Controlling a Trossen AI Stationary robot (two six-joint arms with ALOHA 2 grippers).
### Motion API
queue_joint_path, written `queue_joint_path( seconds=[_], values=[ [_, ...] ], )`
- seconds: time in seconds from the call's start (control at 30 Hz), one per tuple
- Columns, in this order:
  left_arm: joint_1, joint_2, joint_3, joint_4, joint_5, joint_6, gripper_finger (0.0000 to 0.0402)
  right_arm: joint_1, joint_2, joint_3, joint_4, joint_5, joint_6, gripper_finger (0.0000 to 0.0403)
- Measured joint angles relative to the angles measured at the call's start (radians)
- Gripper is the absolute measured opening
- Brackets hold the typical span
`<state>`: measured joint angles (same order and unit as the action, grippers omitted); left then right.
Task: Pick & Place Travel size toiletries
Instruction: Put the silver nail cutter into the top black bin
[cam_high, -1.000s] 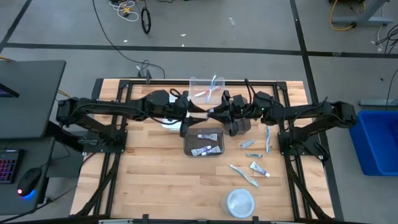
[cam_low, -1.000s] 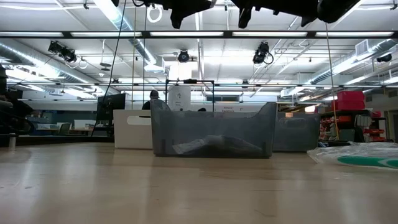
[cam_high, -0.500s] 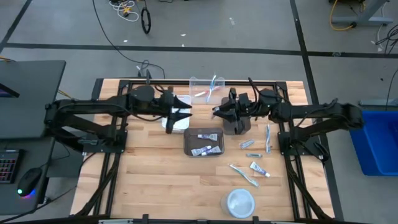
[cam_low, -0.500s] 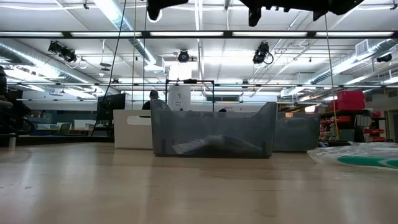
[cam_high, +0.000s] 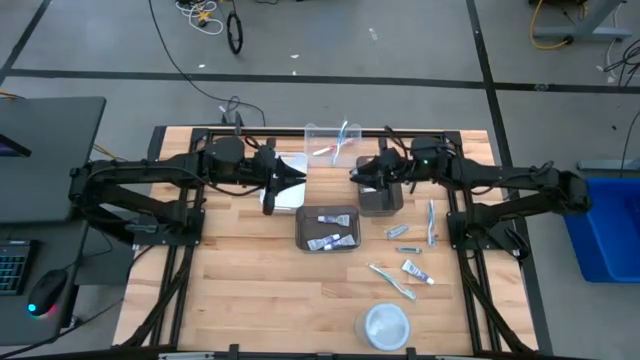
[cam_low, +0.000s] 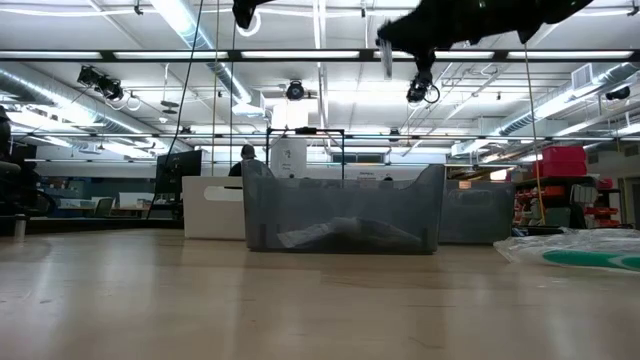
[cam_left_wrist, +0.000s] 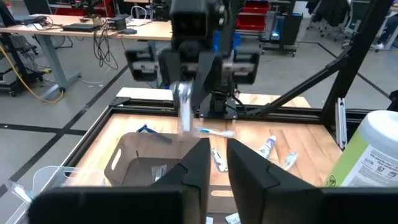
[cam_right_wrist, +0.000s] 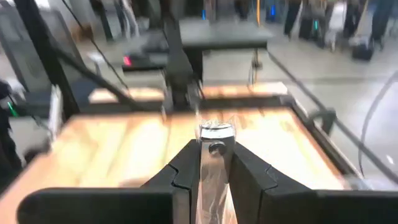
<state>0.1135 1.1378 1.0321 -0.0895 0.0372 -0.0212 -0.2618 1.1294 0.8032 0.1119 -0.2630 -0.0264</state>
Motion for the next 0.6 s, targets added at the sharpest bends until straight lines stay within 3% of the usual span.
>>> queue_joint_path(
  seconds=[0.33,0.6],
  values=[
    [0.0,0.0,0.0,0.0,0.011,-0.009,0.0006,-0.074,0.0,0.0,-0.314,0.007,-0.04,0.0066],
    [0.0,0.0,0.0,0.001,0.009,-0.027,0.0021,-0.115,0.023,-0.014,-0.502,0.158,-0.147,0.0066]
  ],
)
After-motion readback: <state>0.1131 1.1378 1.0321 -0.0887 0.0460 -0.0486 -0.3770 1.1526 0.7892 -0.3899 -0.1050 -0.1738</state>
